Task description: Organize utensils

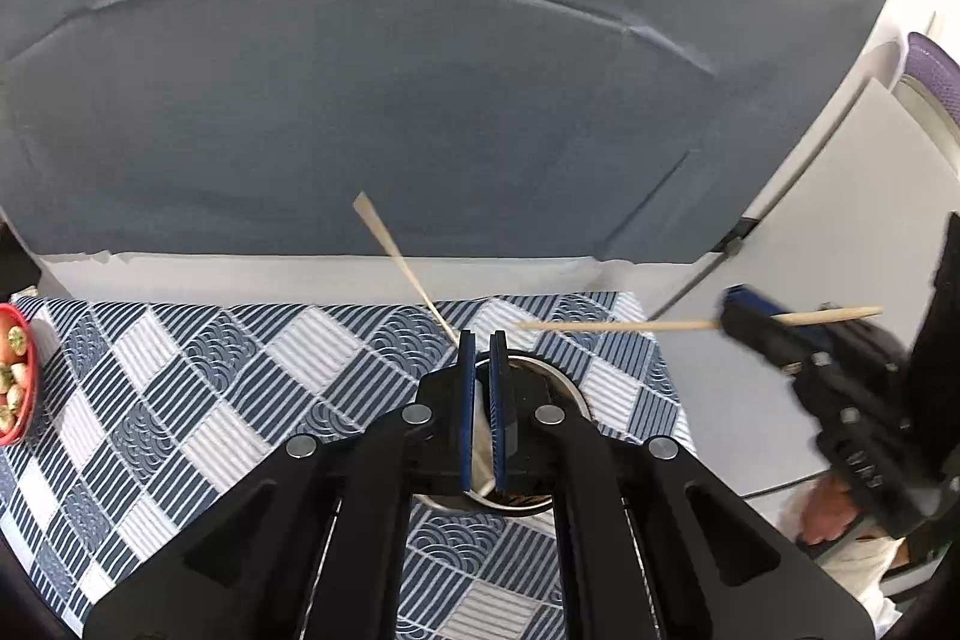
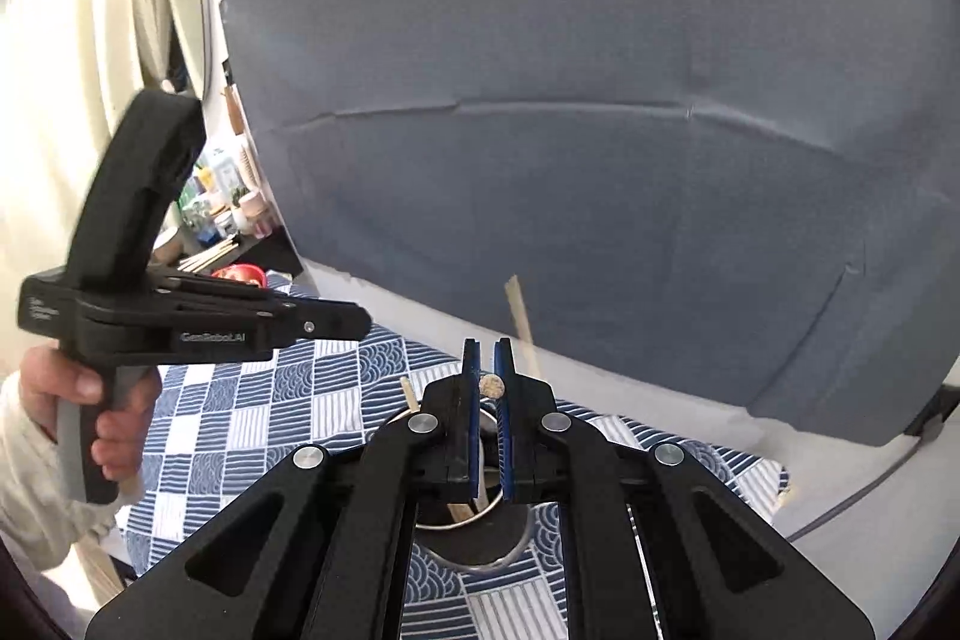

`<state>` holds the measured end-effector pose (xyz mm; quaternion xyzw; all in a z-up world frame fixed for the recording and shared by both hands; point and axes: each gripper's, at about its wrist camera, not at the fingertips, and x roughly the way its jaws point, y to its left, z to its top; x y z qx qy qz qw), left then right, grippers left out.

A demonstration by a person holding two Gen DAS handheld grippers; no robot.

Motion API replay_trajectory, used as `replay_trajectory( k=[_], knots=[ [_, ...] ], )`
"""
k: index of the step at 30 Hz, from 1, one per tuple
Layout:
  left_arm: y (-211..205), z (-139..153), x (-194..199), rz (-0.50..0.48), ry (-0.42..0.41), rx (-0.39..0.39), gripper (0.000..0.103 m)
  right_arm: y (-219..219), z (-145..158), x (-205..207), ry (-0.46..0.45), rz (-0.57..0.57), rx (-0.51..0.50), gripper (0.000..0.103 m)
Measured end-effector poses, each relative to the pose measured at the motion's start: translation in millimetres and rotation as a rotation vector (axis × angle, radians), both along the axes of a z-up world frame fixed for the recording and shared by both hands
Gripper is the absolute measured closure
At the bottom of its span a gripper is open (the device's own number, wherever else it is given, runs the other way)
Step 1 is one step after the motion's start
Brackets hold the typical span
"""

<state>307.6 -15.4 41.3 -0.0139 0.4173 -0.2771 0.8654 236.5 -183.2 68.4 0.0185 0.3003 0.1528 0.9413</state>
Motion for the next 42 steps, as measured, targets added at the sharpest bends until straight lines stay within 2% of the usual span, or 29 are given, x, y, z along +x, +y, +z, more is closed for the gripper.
replay_trajectory(
  k=[6, 7, 9, 15, 20, 22, 24, 26, 27, 28, 34, 42],
  knots=[
    [11.4, -7.3, -4.6, 0.029, 0.020, 0.030, 0.096, -0.2, 8.4, -11.9, -0.002, 0.017, -0.036, 0.098],
    [12.7, -8.0, -5.6, 0.031, 0.026, 0.031, 0.092, 1.4, 9.8, -13.8, 0.000, 0.022, -0.041, 0.098],
    [17.0, -8.3, -8.2, 0.045, 0.025, 0.032, 0.071, 7.1, 11.1, -14.9, 0.002, 0.033, -0.054, 0.098],
    [32.4, -5.4, -17.5, 0.088, 0.010, 0.048, 0.044, 19.3, 1.2, -17.9, 0.049, 0.057, -0.087, 0.098],
    [44.2, -2.9, -25.2, 0.116, -0.004, 0.064, 0.026, 23.9, -7.3, -16.5, 0.072, 0.033, -0.089, 0.096],
    [49.6, -2.2, -26.7, 0.128, -0.003, 0.064, 0.021, 23.2, -8.4, -16.7, 0.074, 0.019, -0.086, 0.087],
    [53.6, -2.4, -28.4, 0.138, -0.005, 0.067, 0.014, 22.7, -7.5, -18.2, 0.060, -0.027, -0.103, 0.038],
    [57.0, -2.6, -30.4, 0.147, -0.013, 0.069, 0.010, 22.2, -4.6, -23.4, 0.034, -0.046, -0.104, 0.029],
    [58.9, -2.8, -31.4, 0.151, -0.017, 0.075, 0.008, 21.3, -4.2, -25.1, 0.034, -0.051, -0.102, 0.017],
    [60.9, -2.9, -32.3, 0.156, -0.022, 0.079, 0.007, 21.1, -3.3, -27.0, 0.027, -0.064, -0.105, 0.014],
    [70.6, -6.0, -40.6, 0.156, -0.022, 0.048, 0.006, 24.9, -2.5, -34.4, 0.025, -0.130, -0.169, 0.013],
    [77.9, -11.9, -68.5, 0.150, -0.113, 0.084, 0.006, 30.8, -8.5, -54.6, 0.049, -0.176, -0.166, 0.009]
  ],
)
